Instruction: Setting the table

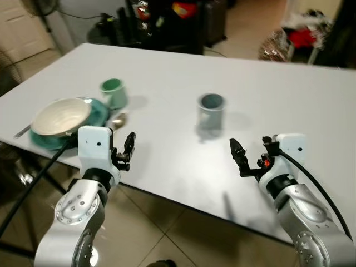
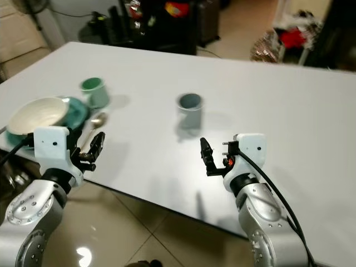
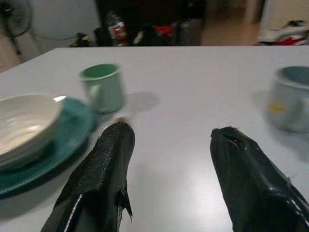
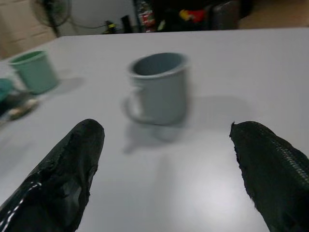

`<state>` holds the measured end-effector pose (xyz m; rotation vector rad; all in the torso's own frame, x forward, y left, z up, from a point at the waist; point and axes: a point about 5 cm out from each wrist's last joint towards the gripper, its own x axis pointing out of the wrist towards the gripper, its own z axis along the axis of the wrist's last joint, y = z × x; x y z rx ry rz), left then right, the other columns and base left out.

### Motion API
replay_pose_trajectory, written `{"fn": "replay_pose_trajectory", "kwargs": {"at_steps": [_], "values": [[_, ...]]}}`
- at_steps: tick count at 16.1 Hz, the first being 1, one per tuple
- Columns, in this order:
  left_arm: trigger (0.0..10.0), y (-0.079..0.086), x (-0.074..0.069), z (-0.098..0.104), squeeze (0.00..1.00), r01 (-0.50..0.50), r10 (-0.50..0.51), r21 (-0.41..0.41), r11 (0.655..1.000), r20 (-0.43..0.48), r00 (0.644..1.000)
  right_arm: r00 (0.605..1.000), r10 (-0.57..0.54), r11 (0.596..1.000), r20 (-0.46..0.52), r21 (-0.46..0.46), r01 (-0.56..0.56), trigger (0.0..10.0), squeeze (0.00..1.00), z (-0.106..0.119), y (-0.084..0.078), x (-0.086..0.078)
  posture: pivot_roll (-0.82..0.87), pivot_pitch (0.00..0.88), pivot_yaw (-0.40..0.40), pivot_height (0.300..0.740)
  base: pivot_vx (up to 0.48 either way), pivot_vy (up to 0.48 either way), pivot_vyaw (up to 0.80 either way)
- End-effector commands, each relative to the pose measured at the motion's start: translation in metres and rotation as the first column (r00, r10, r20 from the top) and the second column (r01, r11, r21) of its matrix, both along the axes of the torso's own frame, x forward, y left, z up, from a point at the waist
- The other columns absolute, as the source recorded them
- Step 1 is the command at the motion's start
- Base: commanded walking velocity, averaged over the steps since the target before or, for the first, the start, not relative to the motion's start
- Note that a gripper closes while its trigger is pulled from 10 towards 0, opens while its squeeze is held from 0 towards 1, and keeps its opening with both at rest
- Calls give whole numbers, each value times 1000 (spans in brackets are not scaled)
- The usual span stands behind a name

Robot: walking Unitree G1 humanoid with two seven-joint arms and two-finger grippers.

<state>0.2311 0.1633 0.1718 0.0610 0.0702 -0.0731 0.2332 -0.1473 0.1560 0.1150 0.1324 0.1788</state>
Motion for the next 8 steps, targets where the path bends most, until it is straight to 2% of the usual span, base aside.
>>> {"fn": "replay_pose_trajectory", "kwargs": {"at_steps": [1, 3, 8], "values": [[10000, 4, 1, -2, 0, -18, 18, 12, 1000, -24, 1000, 1000, -7, 999, -5, 34, 7, 10000, 0, 0, 4, -1, -92, 44, 90, 740, 0, 326, 0], [10000, 6, 1, -1, 0, -26, 27, 14, 1000, -19, 999, 1000, -11, 998, -17, 59, 12, 10000, 0, -1, 6, 1, -84, 43, 85, 740, 0, 317, 0], [10000, 7, 0, -2, 0, -37, 37, 15, 999, -24, 999, 999, 47, 998, -23, 52, -46, 10000, 0, -2, 17, 5, -76, 39, 75, 740, 0, 303, 0]]}}
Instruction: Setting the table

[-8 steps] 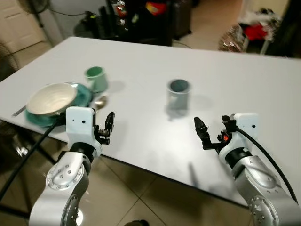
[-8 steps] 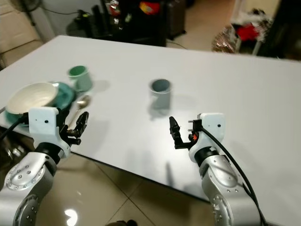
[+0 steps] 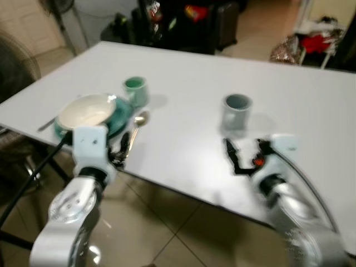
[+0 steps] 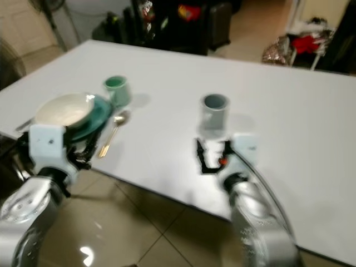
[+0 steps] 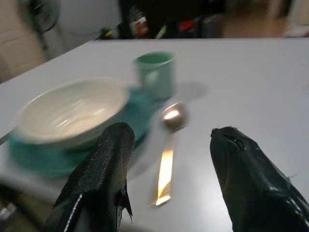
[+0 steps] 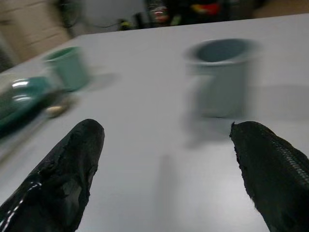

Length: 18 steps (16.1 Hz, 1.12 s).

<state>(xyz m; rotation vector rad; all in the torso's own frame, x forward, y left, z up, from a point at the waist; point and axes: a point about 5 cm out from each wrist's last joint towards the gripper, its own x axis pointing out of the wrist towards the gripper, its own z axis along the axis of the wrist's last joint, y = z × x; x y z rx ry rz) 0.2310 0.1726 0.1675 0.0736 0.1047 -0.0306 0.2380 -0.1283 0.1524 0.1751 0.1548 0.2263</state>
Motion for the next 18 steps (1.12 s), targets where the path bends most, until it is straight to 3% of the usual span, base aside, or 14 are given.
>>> {"fn": "replay_pose_trajectory", "kwargs": {"at_steps": [1, 15, 18], "values": [[10000, -3, 0, 2, 0, 6, -6, -2, 1000, 7, 1000, 1000, 9, 1000, 0, -7, -9, 10000, 0, 2, -1, 1, -75, 40, 74, 740, 0, 296, 0], [10000, 4, -7, 1, 0, -33, 33, 7, 999, 2, 999, 992, 127, 992, 3, -18, -126, 10000, 0, 2, 16, 12, -33, 7, 35, 740, 0, 288, 0], [10000, 5, -7, 1, 0, -35, 35, 10, 999, 3, 999, 991, 135, 991, 2, -20, -135, 10000, 0, 2, 18, 13, -31, 1, 39, 740, 0, 282, 706]]}}
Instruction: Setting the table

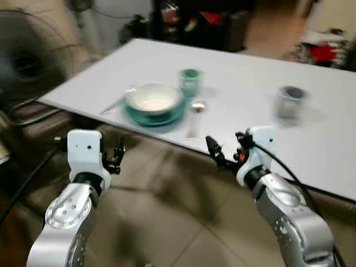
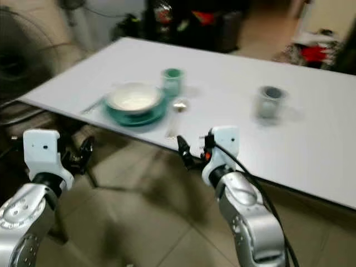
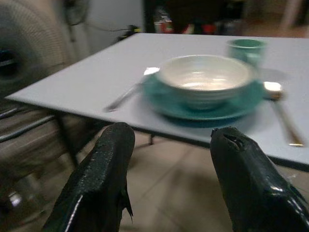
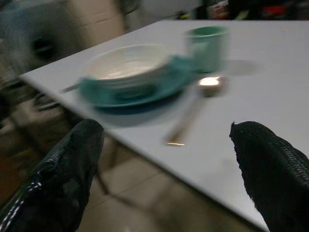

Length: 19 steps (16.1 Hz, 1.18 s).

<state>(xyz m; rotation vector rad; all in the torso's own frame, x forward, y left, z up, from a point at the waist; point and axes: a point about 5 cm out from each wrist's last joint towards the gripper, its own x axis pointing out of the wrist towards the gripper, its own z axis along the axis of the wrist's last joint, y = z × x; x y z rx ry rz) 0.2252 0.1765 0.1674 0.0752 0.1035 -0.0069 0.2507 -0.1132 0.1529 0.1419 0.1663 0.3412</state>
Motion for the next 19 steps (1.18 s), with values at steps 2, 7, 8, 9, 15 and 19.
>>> {"fn": "replay_pose_trajectory", "kwargs": {"at_steps": [2, 7, 8, 9, 15, 19], "values": [[10000, 2, -1, 1, 0, -9, 9, 7, 1000, 0, 1000, 1000, 22, 1000, 3, 6, -22, 10000, 0, 1, 4, 1, -32, 0, 39, 740, 0, 279, 800], [10000, 2, 0, 2, 0, -9, 9, 11, 1000, 0, 1000, 1000, 28, 999, 1, 22, -28, 10000, 0, 1, 6, 2, -24, 0, 41, 740, 0, 277, 800], [10000, 3, 0, 2, 0, -9, 9, 12, 1000, 0, 1000, 1000, 28, 999, 0, 23, -28, 10000, 0, 1, 7, 3, -23, 0, 43, 740, 0, 274, 800], [10000, 3, 0, 3, 0, -9, 9, 13, 1000, 1, 1000, 1000, 29, 999, -1, 25, -29, 10000, 0, 1, 7, 3, -22, 0, 43, 740, 0, 274, 800], [10000, 1, 2, 3, 0, -10, 10, 6, 1000, 5, 1000, 999, 34, 999, 3, 18, -34, 10000, 0, 1, 8, 5, -25, 0, 40, 740, 0, 230, 667], [10000, -2, 6, 9, 0, -2, 3, -8, 1000, 46, 999, 1000, 22, 999, -20, 37, -21, 10000, 0, -1, 6, 10, -20, 0, 41, 740, 0, 0, 0]]}}
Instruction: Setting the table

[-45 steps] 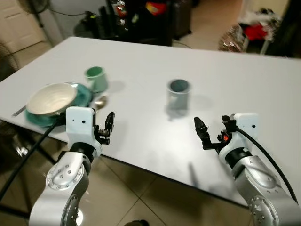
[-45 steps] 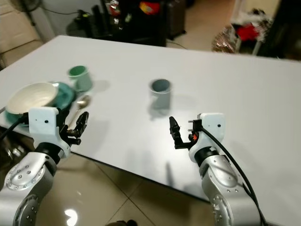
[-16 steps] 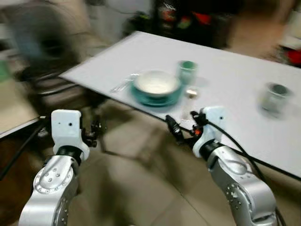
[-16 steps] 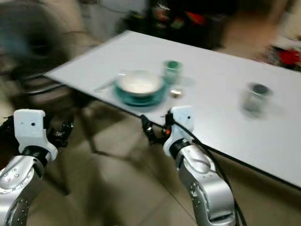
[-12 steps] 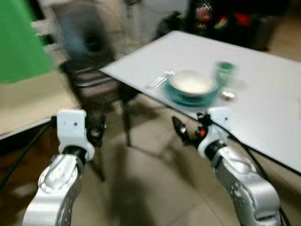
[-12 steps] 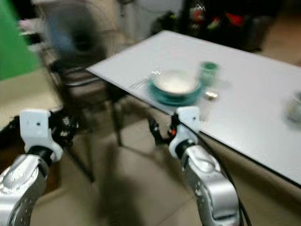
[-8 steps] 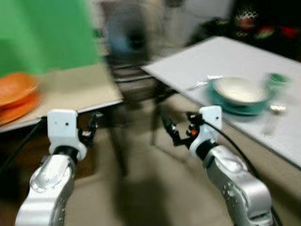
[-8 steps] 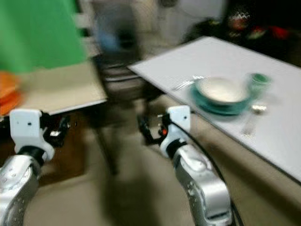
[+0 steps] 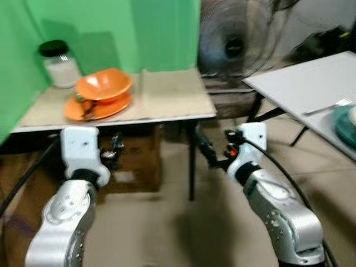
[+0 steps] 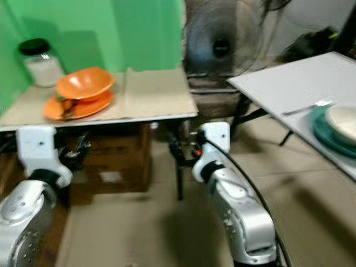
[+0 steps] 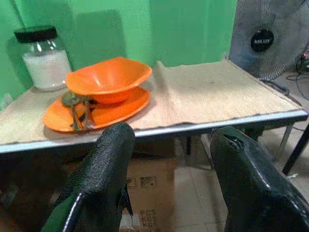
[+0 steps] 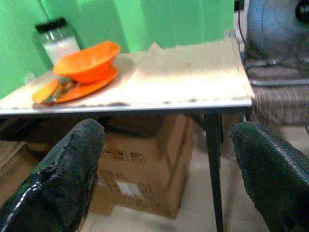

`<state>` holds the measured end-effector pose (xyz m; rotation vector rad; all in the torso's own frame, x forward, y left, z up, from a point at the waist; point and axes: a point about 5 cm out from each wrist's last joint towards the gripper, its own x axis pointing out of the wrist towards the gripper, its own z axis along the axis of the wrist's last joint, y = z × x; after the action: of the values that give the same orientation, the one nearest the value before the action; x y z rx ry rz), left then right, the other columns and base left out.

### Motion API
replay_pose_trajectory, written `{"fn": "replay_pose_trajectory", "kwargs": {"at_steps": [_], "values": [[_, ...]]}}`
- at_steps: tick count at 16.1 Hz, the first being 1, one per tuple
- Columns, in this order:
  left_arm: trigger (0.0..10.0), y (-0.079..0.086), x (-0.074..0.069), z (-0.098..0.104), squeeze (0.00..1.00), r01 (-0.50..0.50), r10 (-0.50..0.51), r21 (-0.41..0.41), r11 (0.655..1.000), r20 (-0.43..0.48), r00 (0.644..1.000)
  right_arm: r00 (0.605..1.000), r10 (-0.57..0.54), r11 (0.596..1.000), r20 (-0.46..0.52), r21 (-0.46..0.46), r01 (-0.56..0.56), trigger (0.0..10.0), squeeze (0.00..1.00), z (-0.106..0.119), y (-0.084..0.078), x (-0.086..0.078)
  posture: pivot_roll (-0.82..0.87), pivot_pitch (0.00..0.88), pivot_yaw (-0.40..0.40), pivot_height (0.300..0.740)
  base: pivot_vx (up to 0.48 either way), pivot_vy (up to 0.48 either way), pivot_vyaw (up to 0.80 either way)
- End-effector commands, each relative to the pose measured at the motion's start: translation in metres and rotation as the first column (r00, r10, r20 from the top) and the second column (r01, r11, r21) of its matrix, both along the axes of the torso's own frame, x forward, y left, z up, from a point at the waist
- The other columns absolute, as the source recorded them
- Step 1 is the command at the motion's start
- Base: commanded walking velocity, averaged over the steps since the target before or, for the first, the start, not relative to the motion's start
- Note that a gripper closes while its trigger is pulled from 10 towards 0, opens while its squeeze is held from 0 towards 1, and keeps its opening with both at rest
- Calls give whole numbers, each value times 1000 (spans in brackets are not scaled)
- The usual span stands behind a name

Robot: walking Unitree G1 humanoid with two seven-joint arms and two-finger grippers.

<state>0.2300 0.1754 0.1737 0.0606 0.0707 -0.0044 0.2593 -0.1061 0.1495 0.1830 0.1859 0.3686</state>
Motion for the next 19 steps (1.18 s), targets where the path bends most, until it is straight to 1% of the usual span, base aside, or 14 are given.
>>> {"fn": "replay_pose_trajectory", "kwargs": {"at_steps": [1, 2, 4, 7, 8, 10, 13, 14, 15, 16, 19], "values": [[10000, 0, 3, 3, 0, 0, 0, 15, 1000, 19, 1000, 1000, -1, 1000, 10, -5, 1, 10000, 0, 3, 0, 2, -21, 0, 41, 740, 0, 0, 0], [10000, 1, 5, 5, 0, -1, -1, 45, 999, 35, 999, 1000, 3, 1000, 21, -14, -3, 10000, 0, 5, 1, 3, -21, 0, 42, 740, 0, 0, 0], [10000, 1, 8, 8, 0, -11, 10, 20, 1000, 46, 999, 1000, 14, 1000, 28, -24, -13, 10000, 0, 6, 2, 5, -19, 0, 42, 740, 129, 0, 0], [10000, 4, 9, 9, 0, -22, 20, 28, 999, 52, 998, 998, 49, 998, 39, -41, -47, 10000, 0, 6, 5, 6, -18, 0, 42, 740, 279, 0, 0], [10000, 5, 9, 8, 0, -27, 25, 22, 999, 52, 998, 998, 54, 998, 41, -46, -52, 10000, 0, 6, 6, 7, -20, 0, 42, 740, 281, 0, 481], [10000, 8, 9, 6, 0, -35, 34, 20, 999, 42, 999, 997, 52, 997, 50, -53, -49, 10000, 0, 7, 6, 9, -25, 0, 46, 740, 300, 0, 0], [10000, 7, 9, 5, 0, -24, 23, 20, 1000, 34, 999, 998, 30, 999, 58, -45, -27, 10000, 0, 8, 3, 11, -31, 0, 59, 740, 331, 0, 0], [10000, 8, 9, 5, 0, -23, 22, 21, 1000, 34, 999, 998, 35, 998, 59, -50, -32, 10000, 0, 8, 3, 11, -31, 0, 59, 740, 337, 0, 0], [10000, 8, 9, 5, 0, -22, 21, 23, 999, 34, 999, 996, 54, 996, 69, -73, -49, 10000, 0, 8, 5, 10, -27, 0, 57, 740, 334, 0, 0], [10000, 8, 9, 5, 0, -21, 20, 26, 999, 35, 999, 994, 74, 993, 79, -99, -66, 10000, 0, 8, 7, 10, -24, 0, 54, 740, 337, 0, 800], [10000, 8, 6, 3, 0, -19, 18, 30, 999, 28, 999, 990, 102, 990, 92, -107, -92, 10000, 0, 8, 12, 9, -12, 0, 46, 740, 339, 0, 800]]}}
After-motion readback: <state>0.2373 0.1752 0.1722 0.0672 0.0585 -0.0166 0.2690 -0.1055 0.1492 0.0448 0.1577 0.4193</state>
